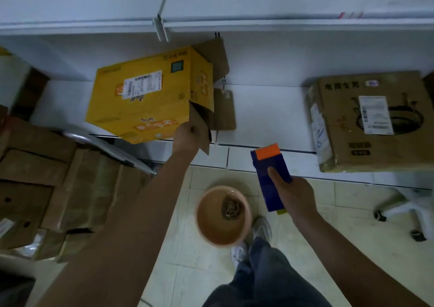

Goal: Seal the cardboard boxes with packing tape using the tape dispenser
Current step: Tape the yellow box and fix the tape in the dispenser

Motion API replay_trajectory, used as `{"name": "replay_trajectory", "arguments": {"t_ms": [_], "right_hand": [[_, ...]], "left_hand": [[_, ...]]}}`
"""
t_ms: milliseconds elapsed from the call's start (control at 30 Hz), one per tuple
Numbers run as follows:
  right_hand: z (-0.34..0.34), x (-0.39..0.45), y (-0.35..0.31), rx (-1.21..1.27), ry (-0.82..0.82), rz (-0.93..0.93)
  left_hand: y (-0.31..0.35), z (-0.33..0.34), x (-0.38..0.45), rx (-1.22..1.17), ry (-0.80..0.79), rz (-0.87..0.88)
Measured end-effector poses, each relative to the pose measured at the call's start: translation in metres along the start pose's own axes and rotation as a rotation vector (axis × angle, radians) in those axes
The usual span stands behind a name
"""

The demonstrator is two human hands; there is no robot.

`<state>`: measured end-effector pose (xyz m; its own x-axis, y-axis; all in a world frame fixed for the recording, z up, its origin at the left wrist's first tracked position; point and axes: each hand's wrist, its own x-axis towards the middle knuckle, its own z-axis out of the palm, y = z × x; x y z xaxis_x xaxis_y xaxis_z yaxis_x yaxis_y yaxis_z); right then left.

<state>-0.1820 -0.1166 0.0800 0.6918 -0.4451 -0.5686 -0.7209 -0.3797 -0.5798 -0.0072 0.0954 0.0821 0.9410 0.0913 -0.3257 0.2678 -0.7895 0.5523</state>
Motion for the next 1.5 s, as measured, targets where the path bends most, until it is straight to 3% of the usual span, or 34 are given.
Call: {"name": "replay_trajectory", "arguments": {"t_ms": [67, 233, 400, 700, 867, 1000, 1133, 1300, 1433, 1500], "right_hand": [[-0.01, -0.003, -0.007, 0.057, 0.034, -0.007], [-0.041, -0.022, -0.024, 0.247, 0.166, -0.031], [-0.067, -0.049, -0.015, 0.484, 0.33, -0.015], [-0.104, -0.108, 0.016, 0.616, 0.388, 0.105], [-0.127, -0.125, 0.018, 0.73, 0.378, -0.015], [-0.152, -0.136, 0.025, 0.663, 0.356, -0.162], [-0.16, -0.127, 0.024, 0.614, 0.185, -0.224], [-0.164, -0.097, 0.006, 0.483, -0.015, -0.246], [-0.15, -0.07, -0.012, 0.429, -0.194, -0.181], [-0.14, -0.065, -0.018, 0.351, -0.216, -0.199]], "left_hand": [[-0.018, -0.012, -0.025, -0.205, 0.004, 0.077], [-0.028, -0.051, -0.095, -1.03, -0.098, -0.034], [-0.047, -0.074, -0.132, -1.265, -0.221, -0.023], [-0.022, -0.093, -0.168, -1.144, -0.451, 0.134], [-0.015, -0.076, -0.176, -1.135, -0.517, 0.186], [-0.004, -0.069, -0.171, -1.12, -0.548, 0.222], [0.009, -0.04, -0.173, -1.096, -0.56, 0.126], [0.018, -0.034, -0.174, -1.229, -0.335, -0.117], [0.015, -0.051, -0.167, -1.091, 0.013, -0.295], [0.005, -0.059, -0.171, -0.94, 0.138, -0.261]]}}
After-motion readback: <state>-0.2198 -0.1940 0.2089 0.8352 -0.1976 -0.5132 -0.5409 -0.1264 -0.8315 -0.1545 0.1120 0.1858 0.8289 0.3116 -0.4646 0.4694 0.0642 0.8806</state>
